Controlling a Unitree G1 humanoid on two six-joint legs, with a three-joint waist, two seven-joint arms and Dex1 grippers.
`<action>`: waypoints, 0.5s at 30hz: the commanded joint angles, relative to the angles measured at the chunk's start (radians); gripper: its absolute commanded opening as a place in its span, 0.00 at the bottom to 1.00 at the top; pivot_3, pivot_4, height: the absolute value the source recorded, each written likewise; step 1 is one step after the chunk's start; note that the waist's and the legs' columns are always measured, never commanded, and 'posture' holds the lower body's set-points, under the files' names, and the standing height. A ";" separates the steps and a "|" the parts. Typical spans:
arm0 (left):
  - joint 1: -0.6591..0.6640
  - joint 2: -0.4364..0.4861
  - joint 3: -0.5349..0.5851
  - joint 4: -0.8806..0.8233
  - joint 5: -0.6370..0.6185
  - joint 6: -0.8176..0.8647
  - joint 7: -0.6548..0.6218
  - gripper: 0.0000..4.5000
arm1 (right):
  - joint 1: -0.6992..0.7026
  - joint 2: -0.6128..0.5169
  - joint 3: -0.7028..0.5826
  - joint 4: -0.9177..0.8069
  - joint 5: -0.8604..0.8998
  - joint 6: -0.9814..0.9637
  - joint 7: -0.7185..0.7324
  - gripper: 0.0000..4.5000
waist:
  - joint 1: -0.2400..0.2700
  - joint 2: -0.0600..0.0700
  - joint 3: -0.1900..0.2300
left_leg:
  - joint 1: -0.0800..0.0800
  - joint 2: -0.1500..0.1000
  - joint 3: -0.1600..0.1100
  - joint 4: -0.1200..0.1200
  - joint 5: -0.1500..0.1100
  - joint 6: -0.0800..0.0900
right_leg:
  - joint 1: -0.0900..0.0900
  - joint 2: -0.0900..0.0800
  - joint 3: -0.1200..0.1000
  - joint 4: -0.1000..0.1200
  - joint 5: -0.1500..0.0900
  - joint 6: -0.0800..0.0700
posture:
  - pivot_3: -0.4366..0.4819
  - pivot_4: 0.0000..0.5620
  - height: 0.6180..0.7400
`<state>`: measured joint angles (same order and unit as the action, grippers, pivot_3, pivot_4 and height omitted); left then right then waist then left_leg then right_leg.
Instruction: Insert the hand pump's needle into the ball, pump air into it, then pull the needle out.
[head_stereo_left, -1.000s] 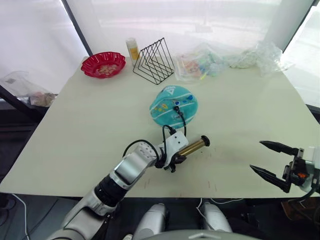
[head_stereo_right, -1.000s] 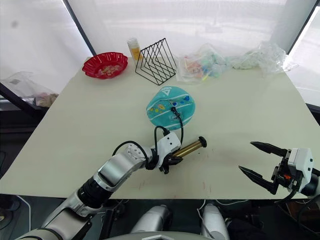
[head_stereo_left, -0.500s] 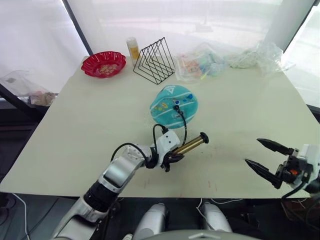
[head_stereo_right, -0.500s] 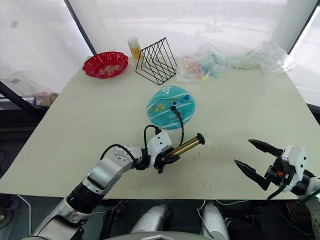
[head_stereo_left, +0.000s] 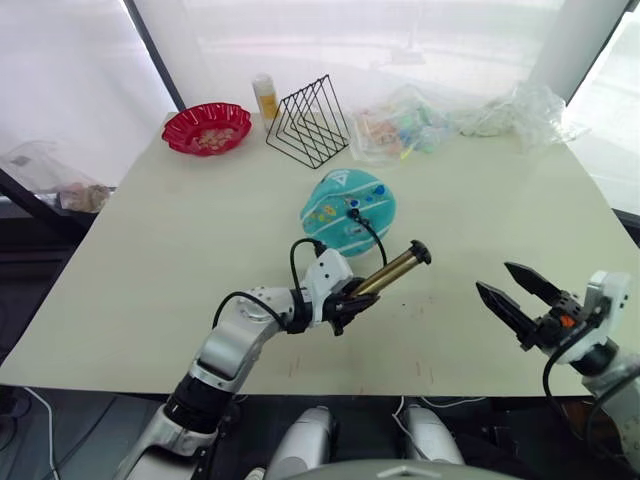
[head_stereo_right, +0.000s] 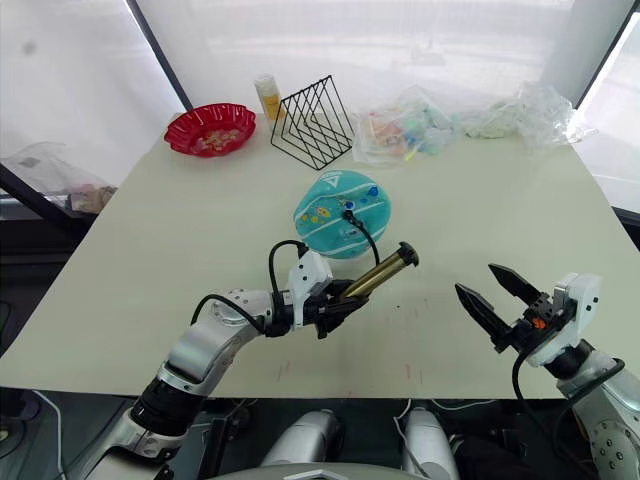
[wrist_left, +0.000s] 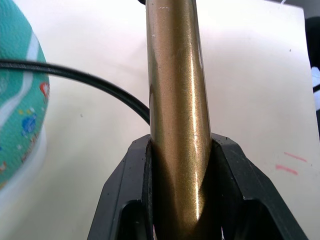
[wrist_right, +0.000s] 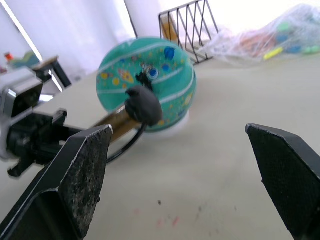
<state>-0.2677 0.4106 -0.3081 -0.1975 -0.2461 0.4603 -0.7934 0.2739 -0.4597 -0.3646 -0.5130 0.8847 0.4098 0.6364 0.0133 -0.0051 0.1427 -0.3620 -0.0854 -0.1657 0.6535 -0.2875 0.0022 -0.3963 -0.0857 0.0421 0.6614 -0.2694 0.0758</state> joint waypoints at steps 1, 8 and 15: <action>0.002 -0.015 0.034 -0.005 -0.024 -0.053 -0.011 0.23 | -0.014 0.011 -0.011 -0.062 0.100 0.061 -0.086 1.00 | 0.000 0.000 0.000 | 0.000 0.000 0.000 0.000 0.000 0.000 | 0.000 0.000 0.000 0.000 0.000 0.000 | 0.48 0.27 1.00; 0.036 -0.048 0.039 -0.010 -0.051 -0.116 -0.041 0.23 | -0.103 0.126 0.089 -0.075 0.297 0.176 -0.320 1.00 | -0.011 0.000 0.000 | 0.000 0.000 0.000 0.000 0.000 0.000 | 0.000 0.000 0.000 0.000 0.000 0.000 | 0.48 0.27 1.00; 0.053 -0.054 0.037 -0.021 -0.053 -0.149 -0.064 0.23 | -0.179 0.191 0.149 -0.056 0.385 0.215 -0.451 1.00 | -0.009 0.000 0.000 | 0.000 0.000 -0.001 0.000 0.000 0.000 | 0.000 0.000 0.000 0.000 0.000 0.000 | 0.48 0.27 1.00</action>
<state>-0.2138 0.3629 -0.2807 -0.1798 -0.2793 0.3455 -0.8468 0.1161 -0.2875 -0.2214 -0.5513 1.2221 0.6268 0.2097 0.0039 -0.0050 0.1428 -0.3623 -0.0859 -0.1668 0.6533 -0.2875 0.0024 -0.3966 -0.0854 0.0417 0.6611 -0.2694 0.0757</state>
